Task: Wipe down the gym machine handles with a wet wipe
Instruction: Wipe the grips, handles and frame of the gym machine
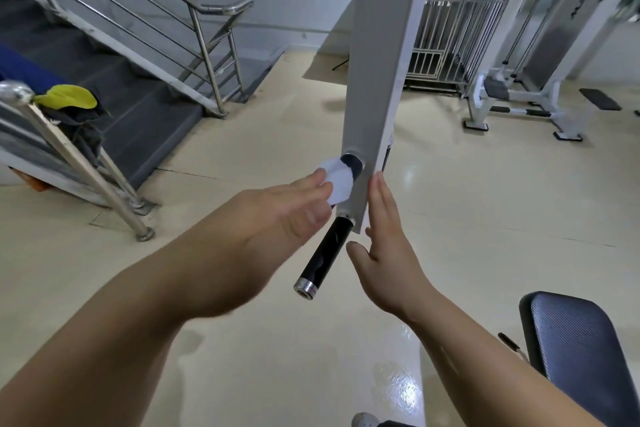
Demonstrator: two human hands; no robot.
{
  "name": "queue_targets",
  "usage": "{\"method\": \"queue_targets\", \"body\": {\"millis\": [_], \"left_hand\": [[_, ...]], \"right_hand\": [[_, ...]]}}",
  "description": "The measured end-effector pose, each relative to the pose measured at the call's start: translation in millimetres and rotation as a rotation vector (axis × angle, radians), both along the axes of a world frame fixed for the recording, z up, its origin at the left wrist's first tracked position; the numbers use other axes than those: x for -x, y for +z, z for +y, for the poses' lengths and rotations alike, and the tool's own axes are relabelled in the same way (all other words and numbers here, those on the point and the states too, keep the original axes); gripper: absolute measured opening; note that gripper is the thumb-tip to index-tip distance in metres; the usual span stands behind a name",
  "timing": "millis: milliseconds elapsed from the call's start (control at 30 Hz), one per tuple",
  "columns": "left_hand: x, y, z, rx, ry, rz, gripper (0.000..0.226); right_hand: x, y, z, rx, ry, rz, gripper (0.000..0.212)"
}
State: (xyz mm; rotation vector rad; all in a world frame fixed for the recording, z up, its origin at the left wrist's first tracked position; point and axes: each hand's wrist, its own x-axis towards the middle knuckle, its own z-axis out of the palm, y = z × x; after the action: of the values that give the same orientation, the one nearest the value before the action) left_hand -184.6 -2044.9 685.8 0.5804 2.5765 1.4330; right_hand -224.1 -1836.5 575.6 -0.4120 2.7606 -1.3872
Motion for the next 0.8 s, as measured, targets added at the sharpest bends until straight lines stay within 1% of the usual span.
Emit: {"method": "queue_targets", "body": {"millis": [33,100,133,200,300,367,400,467,500,533,600,633,700,800], "left_hand": [[8,4,3,0.009,-0.008,-0.052,0.081],[28,10,10,0.018,-0.018,-0.15,0.066],[38,12,14,0.037,-0.021,-0.175,0.057],[52,12,22,0.058,-0.023,-0.202,0.051],[50,2,22,0.031,-0.003,-0.167,0.053],[40,1,23,0.086,0.052,-0.056,0.054],[31,-1,20,0.153,0.07,-0.01,0.055],[8,-3,12,0.376,0.092,0.106,0.057],[-5,-1,6,0.415,0.094,0.19,0.06],[-16,4,1,0.41,0.091,0.215,0.067],[-21,19,0,0.47,0.066,0.148,0.085],[-17,23,3,0.56,0.031,0.116,0.092],[8,31,22,0.719,-0.062,0.07,0.093],[32,38,41,0.761,-0.066,0.059,0.1]], "right_hand": [[-1,0,1,-0.011,0.004,-0.001,0.096],[-1,0,2,-0.032,0.017,-0.009,0.097],[0,0,2,-0.04,0.02,-0.01,0.097],[2,0,2,-0.05,0.02,-0.005,0.098],[3,0,2,-0.079,0.026,0.012,0.099],[4,-1,4,-0.097,0.052,0.022,0.101],[6,-1,5,-0.097,0.069,0.024,0.101],[9,-1,7,-0.099,0.103,0.025,0.102],[11,-1,8,-0.107,0.114,0.027,0.101],[13,-2,9,-0.117,0.12,0.032,0.101],[15,-5,9,-0.125,0.125,0.051,0.1],[14,-7,8,-0.119,0.129,0.062,0.1],[13,-11,8,-0.093,0.141,0.079,0.099],[14,-13,12,-0.056,0.157,0.071,0.098]]}}
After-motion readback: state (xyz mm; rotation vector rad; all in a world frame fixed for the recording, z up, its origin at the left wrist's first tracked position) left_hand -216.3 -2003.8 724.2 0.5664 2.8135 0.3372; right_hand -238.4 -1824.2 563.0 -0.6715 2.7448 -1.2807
